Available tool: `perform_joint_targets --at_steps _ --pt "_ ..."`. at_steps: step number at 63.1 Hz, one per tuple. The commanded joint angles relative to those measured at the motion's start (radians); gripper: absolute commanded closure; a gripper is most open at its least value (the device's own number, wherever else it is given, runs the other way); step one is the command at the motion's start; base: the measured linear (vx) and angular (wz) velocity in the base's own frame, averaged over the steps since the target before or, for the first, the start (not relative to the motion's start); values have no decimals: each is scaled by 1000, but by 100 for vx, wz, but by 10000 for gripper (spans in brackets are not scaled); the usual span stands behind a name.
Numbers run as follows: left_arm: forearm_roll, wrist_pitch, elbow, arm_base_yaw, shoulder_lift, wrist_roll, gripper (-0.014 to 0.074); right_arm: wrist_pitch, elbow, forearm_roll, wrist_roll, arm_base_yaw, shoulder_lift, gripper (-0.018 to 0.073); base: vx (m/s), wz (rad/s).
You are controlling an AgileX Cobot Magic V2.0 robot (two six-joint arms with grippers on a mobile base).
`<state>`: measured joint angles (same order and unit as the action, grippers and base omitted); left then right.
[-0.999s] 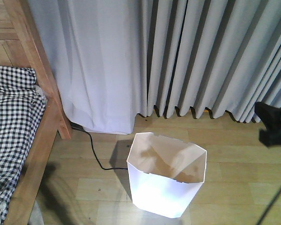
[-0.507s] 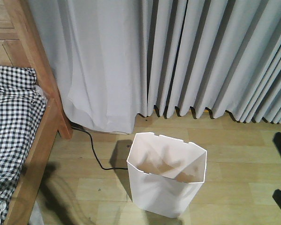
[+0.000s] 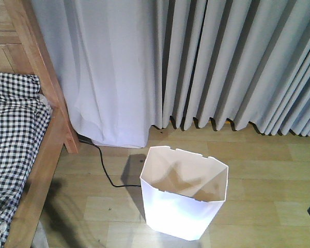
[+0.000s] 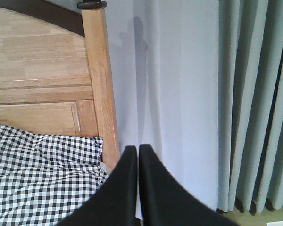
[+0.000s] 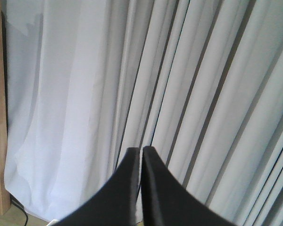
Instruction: Move trash bin to bedside with robot
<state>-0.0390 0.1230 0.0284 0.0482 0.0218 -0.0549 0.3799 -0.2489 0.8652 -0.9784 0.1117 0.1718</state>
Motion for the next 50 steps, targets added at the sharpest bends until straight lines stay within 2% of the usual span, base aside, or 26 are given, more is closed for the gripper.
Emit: perform_joint_targets --at_steps 1,17,22,26,30,37,45,50 --pt "5 -72 -21 -2 5 -4 603 -54 -28 23 -3 0 12 568 0 0" --pt "5 -72 -21 -2 5 -4 603 -52 -27 20 -4 0 12 568 0 0" --pt "5 -72 -21 -2 5 -4 603 -64 -27 -51 11 0 11 568 0 0" --pt "5 -72 -21 -2 5 -4 603 -62 -27 -141 114 0 -4 568 0 0" --pt "5 -72 -21 -2 5 -4 603 -61 -27 -289 287 0 -36 568 0 0" --pt "5 -72 -21 -2 5 -4 603 -87 16 -493 490 0 -101 568 0 0" --pt "5 -72 -21 -2 5 -4 603 -171 120 -553 611 -9 -166 568 0 0" --pt "5 -72 -21 -2 5 -4 603 -186 171 -615 660 -62 -191 568 0 0"
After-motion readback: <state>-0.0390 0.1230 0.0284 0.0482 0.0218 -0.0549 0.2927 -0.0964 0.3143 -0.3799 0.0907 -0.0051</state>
